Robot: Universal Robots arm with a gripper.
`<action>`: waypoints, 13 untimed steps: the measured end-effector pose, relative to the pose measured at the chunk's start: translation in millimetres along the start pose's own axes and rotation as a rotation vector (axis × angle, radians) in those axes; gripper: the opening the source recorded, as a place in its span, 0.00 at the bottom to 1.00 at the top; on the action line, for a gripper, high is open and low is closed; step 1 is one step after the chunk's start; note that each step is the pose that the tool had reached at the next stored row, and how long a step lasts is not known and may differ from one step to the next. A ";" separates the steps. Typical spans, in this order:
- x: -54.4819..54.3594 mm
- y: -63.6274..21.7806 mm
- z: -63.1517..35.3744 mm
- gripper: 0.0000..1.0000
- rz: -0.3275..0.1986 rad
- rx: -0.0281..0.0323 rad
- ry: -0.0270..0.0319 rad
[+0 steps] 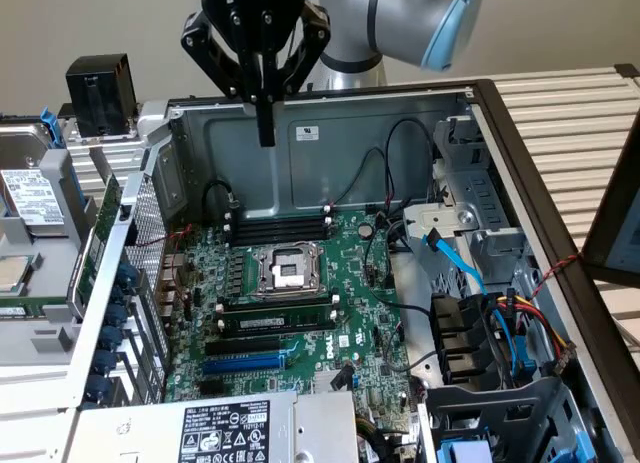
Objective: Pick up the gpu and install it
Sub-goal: 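Reach for the gpu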
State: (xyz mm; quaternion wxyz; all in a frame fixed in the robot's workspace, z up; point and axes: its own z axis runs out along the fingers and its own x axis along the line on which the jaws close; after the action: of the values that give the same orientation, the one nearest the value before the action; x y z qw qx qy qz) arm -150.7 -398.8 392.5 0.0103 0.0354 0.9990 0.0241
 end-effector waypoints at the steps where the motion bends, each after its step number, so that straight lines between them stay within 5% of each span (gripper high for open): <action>1: 4.2 -0.3 -0.1 0.11 0.000 -0.0008 0.0000; 10: 39.9 -2.8 -0.9 0.11 0.001 -0.0315 0.0076; 13: 53.2 -3.7 -1.3 0.11 0.002 -0.0519 0.0150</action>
State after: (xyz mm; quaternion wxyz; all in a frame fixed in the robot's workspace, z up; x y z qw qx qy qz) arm -204.0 -398.8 392.7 0.0038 0.0358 0.9981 0.0503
